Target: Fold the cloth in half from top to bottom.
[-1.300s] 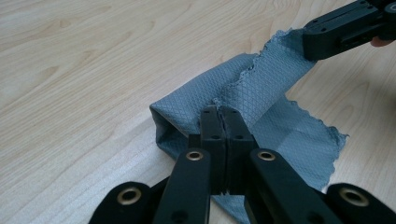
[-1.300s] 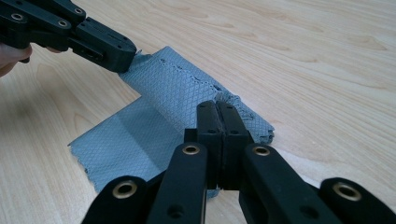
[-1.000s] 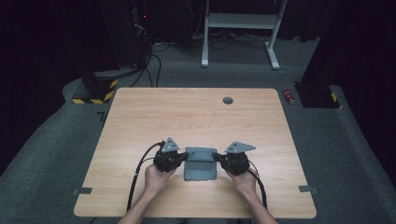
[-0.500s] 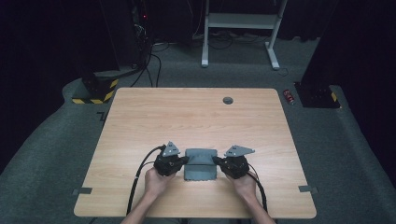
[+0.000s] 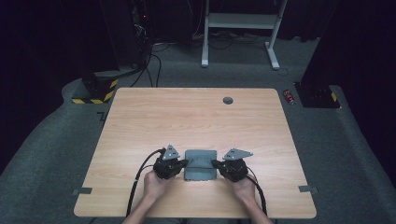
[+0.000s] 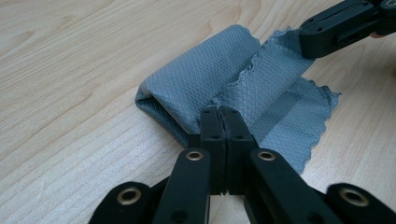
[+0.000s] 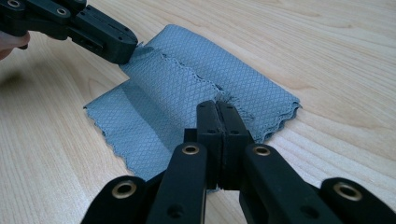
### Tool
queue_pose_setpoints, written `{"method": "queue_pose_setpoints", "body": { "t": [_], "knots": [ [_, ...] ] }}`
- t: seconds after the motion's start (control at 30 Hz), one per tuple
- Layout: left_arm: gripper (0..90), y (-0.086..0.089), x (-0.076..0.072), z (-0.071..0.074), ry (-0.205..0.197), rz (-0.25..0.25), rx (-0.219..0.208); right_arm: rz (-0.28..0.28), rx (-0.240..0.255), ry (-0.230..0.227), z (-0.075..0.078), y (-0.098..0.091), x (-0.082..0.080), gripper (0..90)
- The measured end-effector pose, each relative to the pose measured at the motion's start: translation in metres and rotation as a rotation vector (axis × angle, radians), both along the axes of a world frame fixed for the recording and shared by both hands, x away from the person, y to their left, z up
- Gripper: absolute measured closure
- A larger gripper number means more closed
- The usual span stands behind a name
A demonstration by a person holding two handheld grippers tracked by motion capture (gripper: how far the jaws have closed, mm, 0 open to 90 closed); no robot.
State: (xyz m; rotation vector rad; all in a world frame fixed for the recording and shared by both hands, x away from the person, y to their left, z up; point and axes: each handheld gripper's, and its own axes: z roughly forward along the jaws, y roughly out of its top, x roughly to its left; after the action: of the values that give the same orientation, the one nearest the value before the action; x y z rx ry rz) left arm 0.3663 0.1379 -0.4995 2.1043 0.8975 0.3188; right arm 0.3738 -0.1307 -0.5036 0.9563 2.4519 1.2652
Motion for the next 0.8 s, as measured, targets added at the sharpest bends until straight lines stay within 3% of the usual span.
{"method": "queue_pose_setpoints", "body": {
  "t": [0.8],
  "knots": [
    [88.7, -0.004, -0.010, -0.009, 0.006, -0.015, 0.025, 0.012, -0.018, 0.032, -0.012, -0.002, -0.007, 88.5]
  ]
}}
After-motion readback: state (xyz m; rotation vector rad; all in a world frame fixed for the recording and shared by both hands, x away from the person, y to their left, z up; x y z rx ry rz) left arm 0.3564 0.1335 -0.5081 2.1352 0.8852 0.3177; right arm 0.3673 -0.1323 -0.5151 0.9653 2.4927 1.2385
